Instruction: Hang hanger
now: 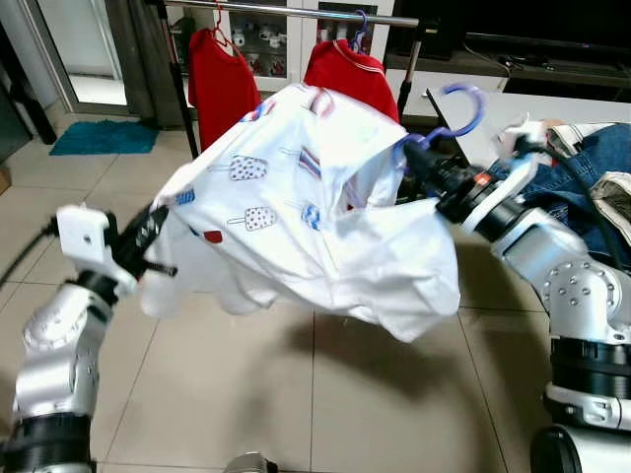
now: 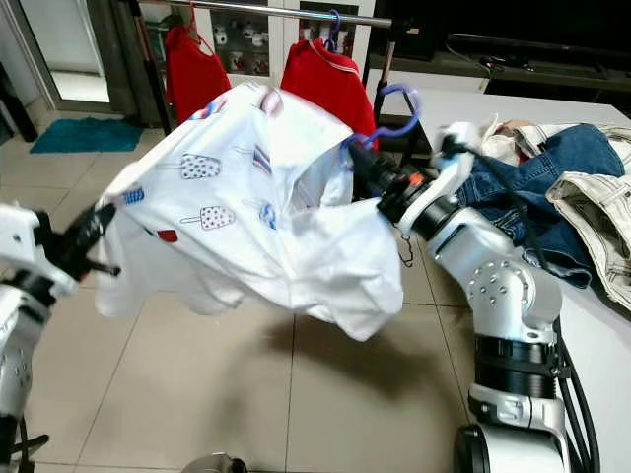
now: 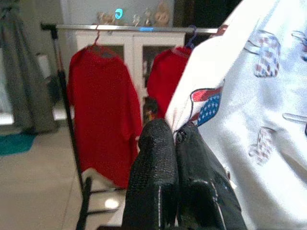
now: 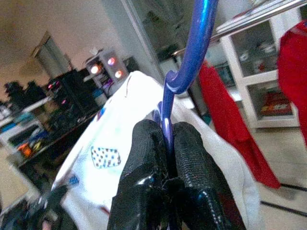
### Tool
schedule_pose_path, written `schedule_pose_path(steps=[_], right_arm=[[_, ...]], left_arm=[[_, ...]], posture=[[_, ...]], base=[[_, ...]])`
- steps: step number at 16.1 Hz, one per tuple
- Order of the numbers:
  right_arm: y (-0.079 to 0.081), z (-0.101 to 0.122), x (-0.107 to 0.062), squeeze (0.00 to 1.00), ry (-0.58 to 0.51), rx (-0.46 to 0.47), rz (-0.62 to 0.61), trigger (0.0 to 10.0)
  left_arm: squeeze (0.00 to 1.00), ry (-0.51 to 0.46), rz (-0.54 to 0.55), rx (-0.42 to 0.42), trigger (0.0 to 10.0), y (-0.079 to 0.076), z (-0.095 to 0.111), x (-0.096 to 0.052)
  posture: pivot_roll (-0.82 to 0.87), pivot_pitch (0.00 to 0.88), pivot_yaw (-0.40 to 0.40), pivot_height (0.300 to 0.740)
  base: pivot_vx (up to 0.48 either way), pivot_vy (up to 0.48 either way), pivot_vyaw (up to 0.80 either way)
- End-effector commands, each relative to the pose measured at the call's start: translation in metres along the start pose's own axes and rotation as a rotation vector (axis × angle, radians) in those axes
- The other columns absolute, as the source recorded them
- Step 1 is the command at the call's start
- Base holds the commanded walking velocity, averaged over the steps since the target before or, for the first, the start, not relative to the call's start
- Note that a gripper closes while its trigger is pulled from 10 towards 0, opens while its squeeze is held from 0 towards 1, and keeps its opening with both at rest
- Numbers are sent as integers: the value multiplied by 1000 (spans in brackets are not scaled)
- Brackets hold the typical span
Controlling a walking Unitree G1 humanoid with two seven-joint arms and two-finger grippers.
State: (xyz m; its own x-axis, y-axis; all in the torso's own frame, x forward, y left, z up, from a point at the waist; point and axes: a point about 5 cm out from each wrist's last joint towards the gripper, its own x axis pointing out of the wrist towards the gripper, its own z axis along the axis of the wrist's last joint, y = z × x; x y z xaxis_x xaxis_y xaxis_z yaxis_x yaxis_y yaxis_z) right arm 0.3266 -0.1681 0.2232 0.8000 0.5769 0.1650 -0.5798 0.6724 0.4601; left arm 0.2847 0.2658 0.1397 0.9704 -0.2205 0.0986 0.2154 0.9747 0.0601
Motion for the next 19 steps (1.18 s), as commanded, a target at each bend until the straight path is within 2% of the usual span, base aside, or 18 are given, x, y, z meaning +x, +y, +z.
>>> schedule_pose_path(steps=[1, 4, 5, 8, 10, 12, 13, 14, 15, 16, 19], right_arm=[[-6, 18, -3, 0, -92, -17, -51, 10000], [-15, 22, -4, 0, -115, -19, -123, 10000], [-19, 25, -3, 0, -133, -16, -159, 10000], [-25, 31, 0, 0, -172, -10, -205, 10000], [-25, 33, 2, 0, -177, -28, -216, 10000], [-17, 28, 7, 0, -140, -72, -168, 10000], [-13, 26, 9, 0, -128, -82, -147, 10000], [-7, 21, 12, 0, -108, -100, -114, 10000], [-3, 18, 13, 0, -95, -114, -97, 10000], [-1, 16, 14, 0, -92, -117, -93, 10000], [1, 14, 15, 0, -90, -122, -89, 10000]], left_arm=[[0, 22, 17, 24, 0, 1, -5, -4], [0, 61, 6, 40, 0, -4, -14, -11], [0, 90, -40, 64, 0, -12, -20, -14], [0, 118, -88, 80, 0, -22, -27, -15], [0, 138, -123, 95, 0, -27, -30, -15], [0, 179, -204, 97, 0, -40, -34, -12], [0, 184, -201, 101, 4667, -41, -34, -10], [0, 186, -233, 79, 10000, -46, -32, -6], [0, 165, -255, 69, 10000, -48, -27, -1], [1000, 147, -272, 49, 10000, -50, -23, 2], [1000, 136, -327, 49, 10000, -54, -16, 5]], posture=[[80, 0, -27, 740], [78, 0, -28, 740], [81, 0, -32, 740], [81, 0, -32, 740], [81, 0, -35, 740], [83, 0, -35, 740], [83, 0, -35, 740], [84, 0, -34, 740], [83, 0, -32, 740], [82, 0, -29, 740], [80, 0, -22, 740]], base=[[0, 0, 0], [0, 0, 0], [0, 0, 0], [0, 0, 0], [0, 0, 0], [0, 0, 0], [0, 0, 0], [0, 0, 0], [0, 0, 0], [0, 0, 0], [0, 0, 0]])
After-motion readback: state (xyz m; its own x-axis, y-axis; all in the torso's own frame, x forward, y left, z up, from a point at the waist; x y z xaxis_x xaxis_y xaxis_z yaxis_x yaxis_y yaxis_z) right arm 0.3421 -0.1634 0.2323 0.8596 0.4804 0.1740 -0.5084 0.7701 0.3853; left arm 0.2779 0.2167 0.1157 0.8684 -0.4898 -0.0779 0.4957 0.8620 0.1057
